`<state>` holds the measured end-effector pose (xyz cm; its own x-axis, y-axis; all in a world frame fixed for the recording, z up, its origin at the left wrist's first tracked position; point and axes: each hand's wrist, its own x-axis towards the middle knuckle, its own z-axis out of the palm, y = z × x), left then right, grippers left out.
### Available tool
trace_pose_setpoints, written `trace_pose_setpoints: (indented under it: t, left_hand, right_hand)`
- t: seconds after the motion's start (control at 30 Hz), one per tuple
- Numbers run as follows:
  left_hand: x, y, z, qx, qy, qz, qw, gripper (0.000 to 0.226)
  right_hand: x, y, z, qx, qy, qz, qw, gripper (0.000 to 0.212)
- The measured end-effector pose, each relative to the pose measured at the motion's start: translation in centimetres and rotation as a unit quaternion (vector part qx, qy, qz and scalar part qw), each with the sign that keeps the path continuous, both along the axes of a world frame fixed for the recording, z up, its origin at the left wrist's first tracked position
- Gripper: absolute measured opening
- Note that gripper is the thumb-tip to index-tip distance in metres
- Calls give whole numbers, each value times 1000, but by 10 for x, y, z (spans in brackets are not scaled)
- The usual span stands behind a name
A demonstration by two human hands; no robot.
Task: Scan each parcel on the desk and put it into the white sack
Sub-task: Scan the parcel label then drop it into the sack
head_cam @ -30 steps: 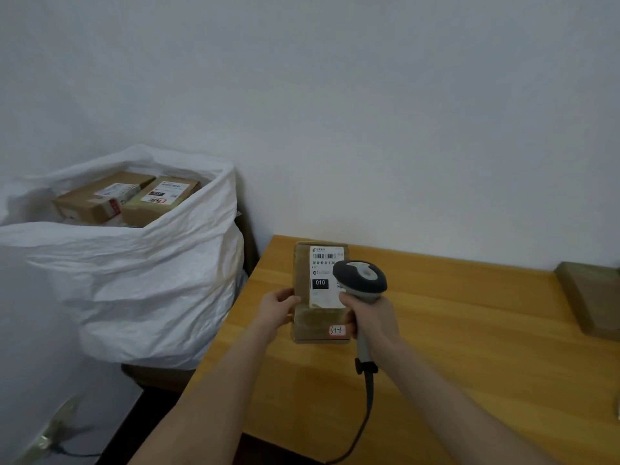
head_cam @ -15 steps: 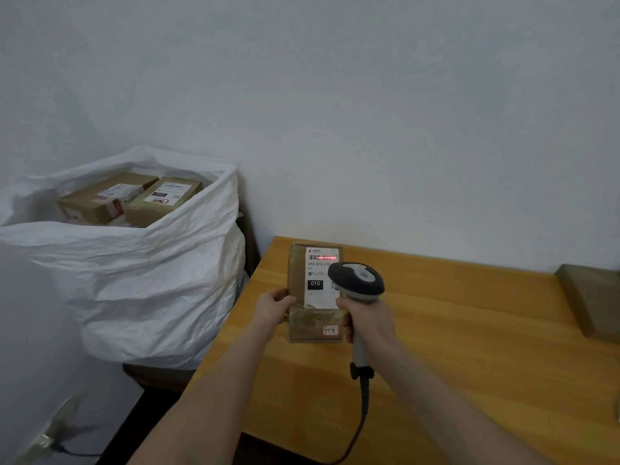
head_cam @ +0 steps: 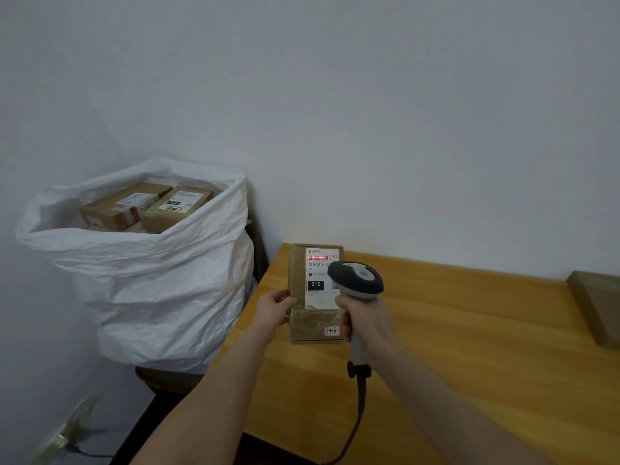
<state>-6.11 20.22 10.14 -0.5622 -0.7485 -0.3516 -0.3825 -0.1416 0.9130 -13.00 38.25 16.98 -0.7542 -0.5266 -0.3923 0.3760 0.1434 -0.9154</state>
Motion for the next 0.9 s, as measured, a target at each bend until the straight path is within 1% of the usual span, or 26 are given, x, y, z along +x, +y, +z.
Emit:
trace_pose_setpoints:
  t: [0.13,0.33,0.47,0.53,0.6,0.67,0.8,0.9]
  left_hand:
    - [6,0,4,-4,4,7,1000,23]
    - [13,-1,14,-7,16,24,1000,18]
    - [18,-7,20,-9,21,40,999,26]
    - [20,-15,29,-10,19,45,999,33]
    - [25,-30,48,-13,32,52,998,38]
    - [29,-51,76,-27,56,65,996,37]
    - [44,-105,125,-46,86,78,992,37]
    - [57,-152,156,-67,104,85,989,34]
  right_hand:
    - [1,-3,2,-4,-4,-2,1000,9]
    - [4,-6,7,-28,-4,21,999,5]
    - [3,-14,17,-55,-11,58,997,6]
    - [-1,-23,23,-70,-25,66,995,10]
    - [-7,-40,35,-78,-30,66,994,16]
    - [-13,-65,50,-85,-24,67,994,19]
    - [-11,-124,82,-104,-15,61,993,11]
    - [-3,-178,104,-112,-24,61,992,12]
